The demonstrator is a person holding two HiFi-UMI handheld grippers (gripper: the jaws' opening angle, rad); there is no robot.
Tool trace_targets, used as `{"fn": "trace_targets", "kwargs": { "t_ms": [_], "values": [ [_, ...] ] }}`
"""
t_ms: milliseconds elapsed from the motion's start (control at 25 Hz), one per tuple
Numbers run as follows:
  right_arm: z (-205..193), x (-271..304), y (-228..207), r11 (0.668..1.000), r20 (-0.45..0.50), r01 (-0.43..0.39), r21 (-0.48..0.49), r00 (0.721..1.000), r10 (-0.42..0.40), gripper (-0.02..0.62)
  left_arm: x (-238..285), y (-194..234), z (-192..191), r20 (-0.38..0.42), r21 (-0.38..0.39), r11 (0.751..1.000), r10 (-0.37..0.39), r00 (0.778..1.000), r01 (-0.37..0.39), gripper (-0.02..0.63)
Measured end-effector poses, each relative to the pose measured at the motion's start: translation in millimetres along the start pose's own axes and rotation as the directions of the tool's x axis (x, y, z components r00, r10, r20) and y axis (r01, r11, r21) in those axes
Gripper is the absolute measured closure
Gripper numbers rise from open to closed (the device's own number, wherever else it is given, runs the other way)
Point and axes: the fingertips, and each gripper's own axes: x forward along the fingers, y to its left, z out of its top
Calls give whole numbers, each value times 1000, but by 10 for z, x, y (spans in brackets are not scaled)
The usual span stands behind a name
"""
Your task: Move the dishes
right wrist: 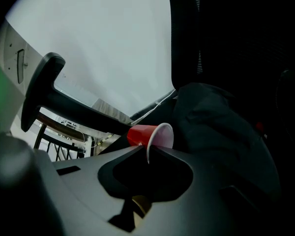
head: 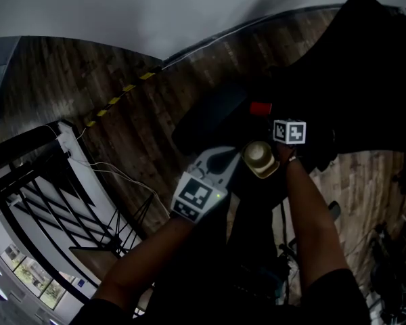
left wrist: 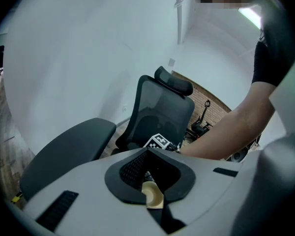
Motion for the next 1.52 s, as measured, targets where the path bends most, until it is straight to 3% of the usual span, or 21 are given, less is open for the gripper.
{"fn": "trace_targets", "kwargs": {
  "t_ms": [320, 760, 1080, 1520],
  "values": [
    [19, -282, 229, 999, 30, -6, -49, 1000, 8, 577, -36, -35, 77, 11, 8, 1000, 5, 1000, -5, 615],
    [1, -1251, 776, 990, 100, 17, -142, 995, -2, 577, -254, -352, 358, 66, 40, 999, 12, 998, -15, 615],
    [92, -1970, 1329, 985, 218, 0, -170, 975, 38, 577, -608, -524, 474, 101, 39, 999, 18, 995, -22, 615],
    [-173, -3075, 2344, 974, 322, 30, -226, 946, 46, 576, -1387, -803, 489, 129, 60, 998, -8, 992, 0, 615]
  ]
}}
